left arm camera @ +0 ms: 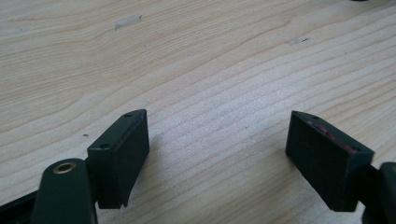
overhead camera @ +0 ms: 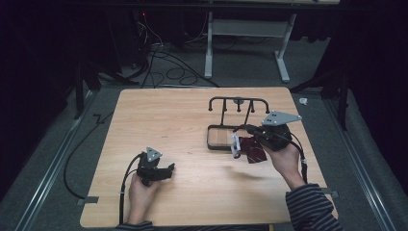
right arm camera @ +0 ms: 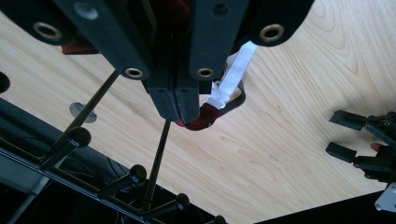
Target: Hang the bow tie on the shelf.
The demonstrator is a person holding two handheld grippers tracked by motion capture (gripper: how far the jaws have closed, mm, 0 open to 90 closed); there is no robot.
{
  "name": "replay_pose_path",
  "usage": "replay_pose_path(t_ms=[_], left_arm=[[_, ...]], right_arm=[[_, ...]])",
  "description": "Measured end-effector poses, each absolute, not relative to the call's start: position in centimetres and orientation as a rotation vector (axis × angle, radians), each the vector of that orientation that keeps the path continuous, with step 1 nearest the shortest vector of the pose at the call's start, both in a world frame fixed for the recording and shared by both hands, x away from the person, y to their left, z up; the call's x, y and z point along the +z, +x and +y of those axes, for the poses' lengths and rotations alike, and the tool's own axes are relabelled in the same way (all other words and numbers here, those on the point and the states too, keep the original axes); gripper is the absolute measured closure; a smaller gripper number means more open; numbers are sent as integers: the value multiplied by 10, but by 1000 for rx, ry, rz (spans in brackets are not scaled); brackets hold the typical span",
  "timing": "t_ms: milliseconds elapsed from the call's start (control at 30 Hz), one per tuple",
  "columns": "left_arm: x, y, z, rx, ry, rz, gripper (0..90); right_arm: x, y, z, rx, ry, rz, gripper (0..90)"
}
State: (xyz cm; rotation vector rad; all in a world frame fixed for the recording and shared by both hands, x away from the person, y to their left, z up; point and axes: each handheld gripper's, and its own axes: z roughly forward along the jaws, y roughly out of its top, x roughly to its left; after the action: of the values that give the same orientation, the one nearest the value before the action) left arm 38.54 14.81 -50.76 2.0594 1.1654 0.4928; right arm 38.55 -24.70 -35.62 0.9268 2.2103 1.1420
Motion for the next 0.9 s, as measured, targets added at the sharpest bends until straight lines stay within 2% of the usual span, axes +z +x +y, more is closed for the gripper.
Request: replay_pose_path(t_ms=[900], left_arm=[[-508, 385, 148, 493, 2060, 1165, 219]], right_arm=[[-347, 410, -240, 1164, 953, 2193, 900]])
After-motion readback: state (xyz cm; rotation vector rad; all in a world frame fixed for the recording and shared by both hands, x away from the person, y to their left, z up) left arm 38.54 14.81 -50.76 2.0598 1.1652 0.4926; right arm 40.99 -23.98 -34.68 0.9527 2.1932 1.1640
